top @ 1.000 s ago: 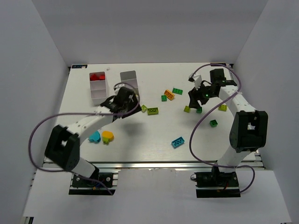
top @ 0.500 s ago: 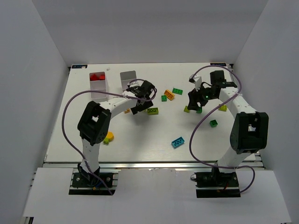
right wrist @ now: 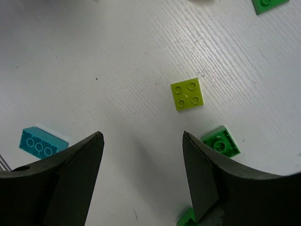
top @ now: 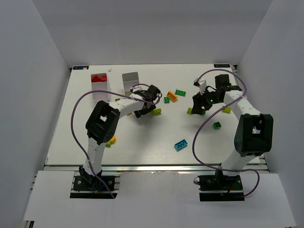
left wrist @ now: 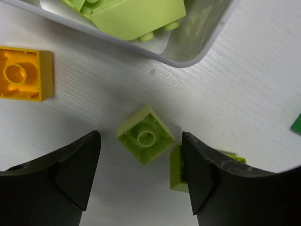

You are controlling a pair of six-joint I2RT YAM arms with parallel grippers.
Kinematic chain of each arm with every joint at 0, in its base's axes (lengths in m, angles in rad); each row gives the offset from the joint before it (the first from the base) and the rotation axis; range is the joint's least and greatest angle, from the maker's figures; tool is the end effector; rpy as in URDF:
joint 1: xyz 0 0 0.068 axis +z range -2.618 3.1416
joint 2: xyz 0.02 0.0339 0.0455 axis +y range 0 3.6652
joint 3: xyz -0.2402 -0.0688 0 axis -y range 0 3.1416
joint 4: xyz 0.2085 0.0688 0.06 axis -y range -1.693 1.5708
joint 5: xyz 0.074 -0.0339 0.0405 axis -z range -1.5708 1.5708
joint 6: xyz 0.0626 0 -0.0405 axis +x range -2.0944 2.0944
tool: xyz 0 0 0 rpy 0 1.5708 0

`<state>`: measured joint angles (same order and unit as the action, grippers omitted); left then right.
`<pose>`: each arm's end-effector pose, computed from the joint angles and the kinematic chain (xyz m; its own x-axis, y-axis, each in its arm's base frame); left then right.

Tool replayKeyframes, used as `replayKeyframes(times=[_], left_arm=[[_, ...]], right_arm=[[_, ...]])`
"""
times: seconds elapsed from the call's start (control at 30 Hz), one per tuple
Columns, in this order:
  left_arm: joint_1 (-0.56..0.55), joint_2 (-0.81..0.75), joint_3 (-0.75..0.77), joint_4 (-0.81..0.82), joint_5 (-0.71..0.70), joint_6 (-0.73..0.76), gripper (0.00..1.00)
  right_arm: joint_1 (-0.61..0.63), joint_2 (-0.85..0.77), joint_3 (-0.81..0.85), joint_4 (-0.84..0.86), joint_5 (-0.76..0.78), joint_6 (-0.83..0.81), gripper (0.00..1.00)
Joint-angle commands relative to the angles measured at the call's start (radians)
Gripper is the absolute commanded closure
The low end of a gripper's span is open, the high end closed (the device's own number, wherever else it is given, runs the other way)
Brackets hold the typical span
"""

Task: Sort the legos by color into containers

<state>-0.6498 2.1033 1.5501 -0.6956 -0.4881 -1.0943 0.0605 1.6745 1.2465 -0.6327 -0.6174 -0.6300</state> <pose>0.3297 -0.2137 0.1393 -0.7163 -0.4414 -0.5404 -0.4802 0.8737 -0.0772 0.3177 0.0556 0.2113 -0.5086 -0.5121 -0.6922 -0.7810 0.6128 0.1206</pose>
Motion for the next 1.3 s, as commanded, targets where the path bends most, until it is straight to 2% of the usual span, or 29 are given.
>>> replayKeyframes(times=[0.0,0.23,0.33,0.5,0.67,0.87,0.97,1.13,1.27], left_arm=[[-0.019,0.0,0.051,0.019,-0.066,-0.022,0.21],[-0.04,0.023,0.054,0.025,-0.101,-0.039,0.22],[-0.042,0.029,0.047,0.015,-0.113,-0.053,0.27],[-0.044,0.014,0.013,0.022,-0.156,-0.072,0.4],[-0.044,0.006,-0.01,0.042,-0.158,-0.062,0.48],[-0.051,-0.032,-0.044,0.065,-0.122,-0.033,0.66],[-0.069,-0.1,-0.053,0.067,-0.112,0.0,0.75],[-0.085,-0.218,-0.071,0.047,-0.121,-0.016,0.77],[-0.083,-0.236,-0.032,0.001,-0.148,-0.013,0.78]], right_arm=[[-0.007,-0.041,-0.002,0.014,-0.036,0.009,0.27],[-0.008,-0.039,-0.005,0.014,-0.039,0.009,0.27],[-0.008,-0.038,-0.007,0.016,-0.039,0.009,0.27],[-0.01,-0.036,-0.012,0.016,-0.039,0.006,0.27],[-0.013,-0.036,-0.013,0.018,-0.044,0.006,0.27],[-0.014,-0.038,-0.013,0.018,-0.045,0.004,0.27],[-0.016,-0.039,-0.013,0.016,-0.045,0.004,0.27],[-0.016,-0.038,-0.012,0.016,-0.054,0.006,0.28],[-0.016,-0.032,-0.007,0.014,-0.062,0.009,0.28]])
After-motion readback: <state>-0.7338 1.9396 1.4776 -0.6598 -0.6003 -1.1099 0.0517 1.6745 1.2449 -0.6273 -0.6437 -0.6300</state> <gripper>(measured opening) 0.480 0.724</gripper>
